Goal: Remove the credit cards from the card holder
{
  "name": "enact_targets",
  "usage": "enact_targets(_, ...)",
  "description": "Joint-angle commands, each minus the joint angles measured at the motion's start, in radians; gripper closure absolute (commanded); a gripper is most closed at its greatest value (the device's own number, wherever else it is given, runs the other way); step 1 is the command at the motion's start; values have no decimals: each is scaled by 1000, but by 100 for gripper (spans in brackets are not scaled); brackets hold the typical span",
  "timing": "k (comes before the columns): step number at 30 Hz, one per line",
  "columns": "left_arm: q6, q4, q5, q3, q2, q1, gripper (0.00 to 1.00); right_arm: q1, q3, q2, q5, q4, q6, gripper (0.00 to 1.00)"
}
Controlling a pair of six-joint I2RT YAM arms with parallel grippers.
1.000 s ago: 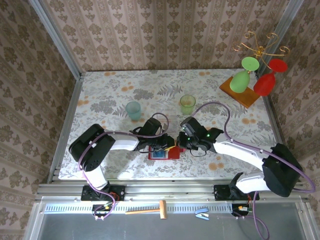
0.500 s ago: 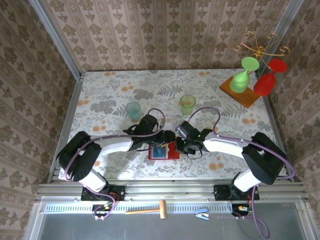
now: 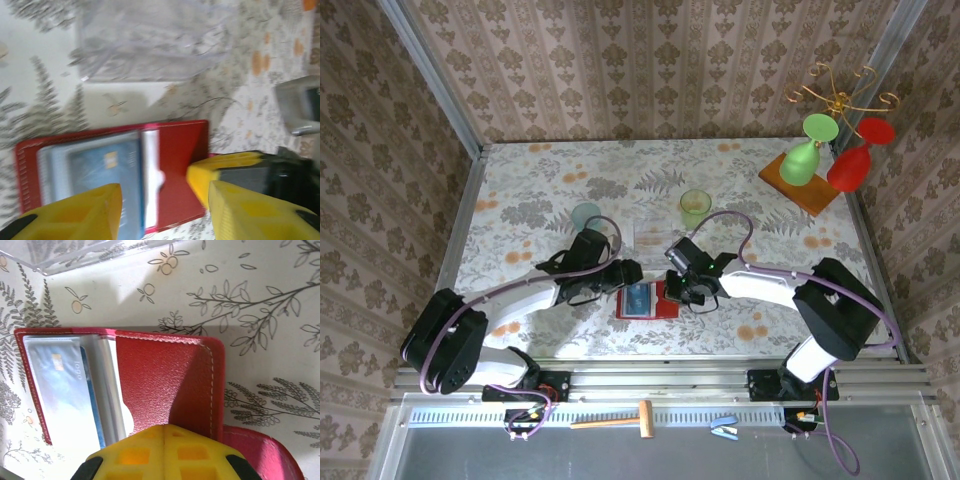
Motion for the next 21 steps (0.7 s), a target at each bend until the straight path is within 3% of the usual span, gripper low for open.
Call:
enact_targets(1, 18, -27, 6, -36, -8, 15, 52, 7, 21, 29, -16, -3, -7, 92)
enact_targets(12, -5, 25, 38, -50, 35, 17, 62, -16, -7, 88, 35, -25, -45, 94)
enact_targets(21, -12, 33, 46, -17, 53, -5, 65, -68, -27, 40, 60, -98, -141, 94)
